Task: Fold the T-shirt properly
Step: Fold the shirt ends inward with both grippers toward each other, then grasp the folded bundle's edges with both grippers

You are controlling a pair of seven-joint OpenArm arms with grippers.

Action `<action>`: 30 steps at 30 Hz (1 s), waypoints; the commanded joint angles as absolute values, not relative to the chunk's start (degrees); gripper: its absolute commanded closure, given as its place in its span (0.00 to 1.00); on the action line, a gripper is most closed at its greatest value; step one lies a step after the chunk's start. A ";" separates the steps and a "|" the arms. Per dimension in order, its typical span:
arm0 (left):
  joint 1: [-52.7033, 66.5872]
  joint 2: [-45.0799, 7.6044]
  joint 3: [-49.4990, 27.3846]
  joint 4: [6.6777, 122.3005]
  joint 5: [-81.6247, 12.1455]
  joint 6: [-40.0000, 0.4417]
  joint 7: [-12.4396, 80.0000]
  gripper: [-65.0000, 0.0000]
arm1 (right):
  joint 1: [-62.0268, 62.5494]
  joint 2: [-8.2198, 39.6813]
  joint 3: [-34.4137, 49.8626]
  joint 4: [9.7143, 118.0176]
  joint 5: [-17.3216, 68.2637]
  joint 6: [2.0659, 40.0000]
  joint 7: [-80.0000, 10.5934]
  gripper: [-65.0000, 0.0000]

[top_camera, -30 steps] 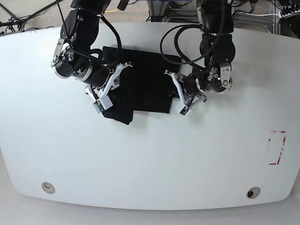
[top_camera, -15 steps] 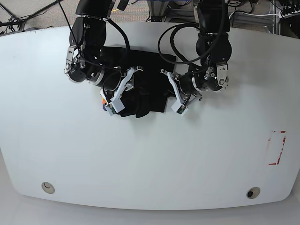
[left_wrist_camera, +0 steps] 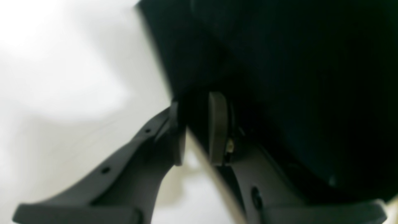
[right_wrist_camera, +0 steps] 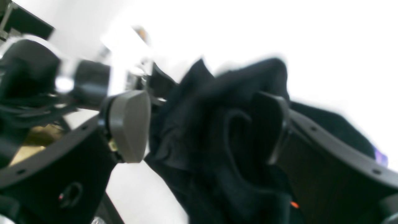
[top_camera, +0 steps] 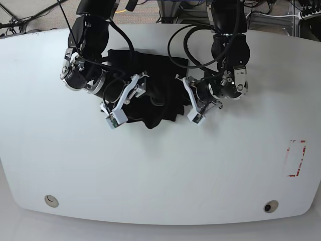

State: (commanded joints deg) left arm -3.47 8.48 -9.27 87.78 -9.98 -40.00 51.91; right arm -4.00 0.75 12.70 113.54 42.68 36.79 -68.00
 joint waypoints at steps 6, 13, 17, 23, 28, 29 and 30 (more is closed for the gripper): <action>-3.47 7.96 -15.43 92.35 -9.98 -40.00 52.00 0.82 | -8.57 6.46 12.79 113.19 48.66 38.73 -67.74 0.26; -2.77 2.42 -17.27 93.67 -9.98 -40.00 52.00 0.82 | -12.79 9.19 14.20 113.10 49.01 38.64 -67.74 0.26; -1.19 0.40 -17.27 94.46 -9.98 -40.00 52.00 0.82 | -13.85 9.01 12.09 113.10 48.92 38.64 -67.74 0.26; 0.57 -1.10 -17.27 97.45 -9.98 -40.00 52.00 0.82 | -13.93 6.81 7.52 113.01 48.92 38.55 -67.65 0.26; 1.63 -1.27 -17.27 99.47 -9.98 -40.00 52.00 0.82 | -13.76 3.91 -1.54 113.01 46.11 38.55 -67.65 0.26; 1.63 -1.27 -17.27 99.91 -9.98 -40.00 52.00 0.82 | -13.76 3.30 -2.86 113.01 44.18 38.81 -67.65 0.26; 1.63 -1.19 -17.27 100.70 -9.89 -40.00 52.00 0.82 | -13.32 3.03 -3.74 112.92 41.89 38.99 -67.65 0.26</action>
State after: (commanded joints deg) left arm 1.63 -1.19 -17.27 100.70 -9.89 -40.00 52.00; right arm -13.32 3.03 -3.74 112.92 41.89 38.99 -67.65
